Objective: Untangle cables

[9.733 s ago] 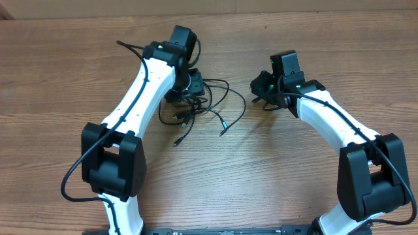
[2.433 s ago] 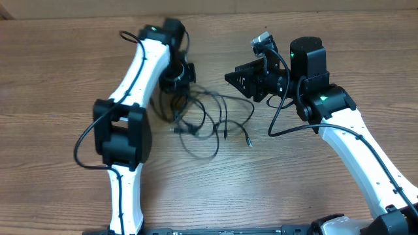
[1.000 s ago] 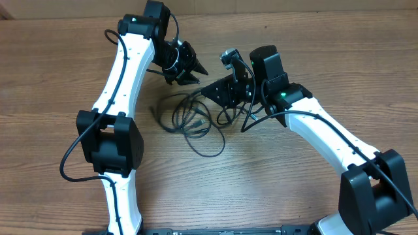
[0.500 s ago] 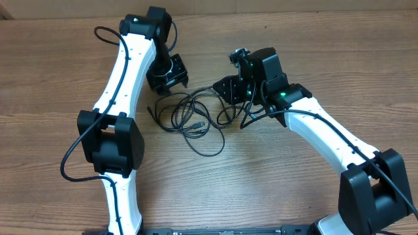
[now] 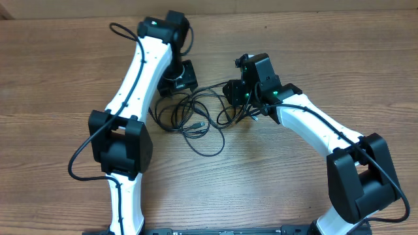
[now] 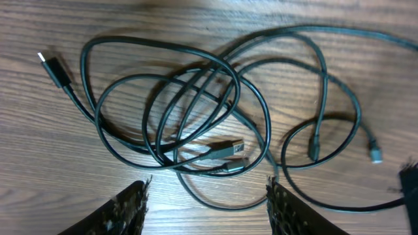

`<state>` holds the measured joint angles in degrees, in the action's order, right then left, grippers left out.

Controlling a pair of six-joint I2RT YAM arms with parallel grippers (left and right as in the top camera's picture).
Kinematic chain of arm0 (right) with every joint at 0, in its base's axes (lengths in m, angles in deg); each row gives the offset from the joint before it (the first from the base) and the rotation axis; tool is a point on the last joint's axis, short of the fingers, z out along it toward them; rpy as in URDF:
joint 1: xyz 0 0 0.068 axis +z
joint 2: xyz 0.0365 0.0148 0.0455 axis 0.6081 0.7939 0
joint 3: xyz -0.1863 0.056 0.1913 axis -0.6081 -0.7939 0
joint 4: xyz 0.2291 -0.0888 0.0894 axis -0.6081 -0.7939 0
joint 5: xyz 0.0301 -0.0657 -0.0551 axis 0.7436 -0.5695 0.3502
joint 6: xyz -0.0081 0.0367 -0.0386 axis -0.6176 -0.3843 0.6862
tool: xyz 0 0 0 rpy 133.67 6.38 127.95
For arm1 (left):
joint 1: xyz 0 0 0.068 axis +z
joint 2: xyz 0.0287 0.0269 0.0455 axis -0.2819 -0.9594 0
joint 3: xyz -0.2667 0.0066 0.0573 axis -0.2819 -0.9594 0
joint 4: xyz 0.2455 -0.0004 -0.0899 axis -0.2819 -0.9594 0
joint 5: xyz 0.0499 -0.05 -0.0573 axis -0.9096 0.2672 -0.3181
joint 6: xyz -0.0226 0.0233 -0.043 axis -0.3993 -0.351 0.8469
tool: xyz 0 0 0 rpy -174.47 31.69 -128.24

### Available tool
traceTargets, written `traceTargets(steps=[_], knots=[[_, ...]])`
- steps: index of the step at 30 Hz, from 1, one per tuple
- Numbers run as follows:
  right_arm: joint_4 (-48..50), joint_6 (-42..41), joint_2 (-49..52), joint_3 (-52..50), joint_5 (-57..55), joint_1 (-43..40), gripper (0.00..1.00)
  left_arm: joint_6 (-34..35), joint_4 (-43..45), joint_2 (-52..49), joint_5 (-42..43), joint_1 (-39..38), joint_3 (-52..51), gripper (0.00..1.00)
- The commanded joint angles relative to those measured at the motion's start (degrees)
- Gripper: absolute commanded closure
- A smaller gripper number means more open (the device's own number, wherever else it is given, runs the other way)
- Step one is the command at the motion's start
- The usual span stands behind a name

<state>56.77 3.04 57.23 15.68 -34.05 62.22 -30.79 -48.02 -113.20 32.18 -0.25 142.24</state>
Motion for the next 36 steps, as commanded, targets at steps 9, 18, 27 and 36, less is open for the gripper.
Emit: traceTargets(steps=[9, 18, 27, 36], knots=[[-0.61, -1.11, 0.0, 0.61, -7.8, -0.09, 0.58, -0.87, 7.48, 0.37, -4.85, -1.2, -10.91, 0.41], [-0.59, -1.09, 0.04, 0.61, -7.91, -0.09, 0.57, -0.2, 12.96, 0.37, -6.4, -0.28, -16.96, 0.43], [-0.59, -1.09, 0.04, 0.61, -7.89, -0.09, 0.56, -2.25, 12.94, 0.37, -5.25, 1.92, -16.98, 0.66], [-0.59, -1.07, 0.04, 0.61, -7.87, -0.09, 0.56, -3.52, 16.17, 0.37, -3.02, 1.81, -21.35, 0.69]])
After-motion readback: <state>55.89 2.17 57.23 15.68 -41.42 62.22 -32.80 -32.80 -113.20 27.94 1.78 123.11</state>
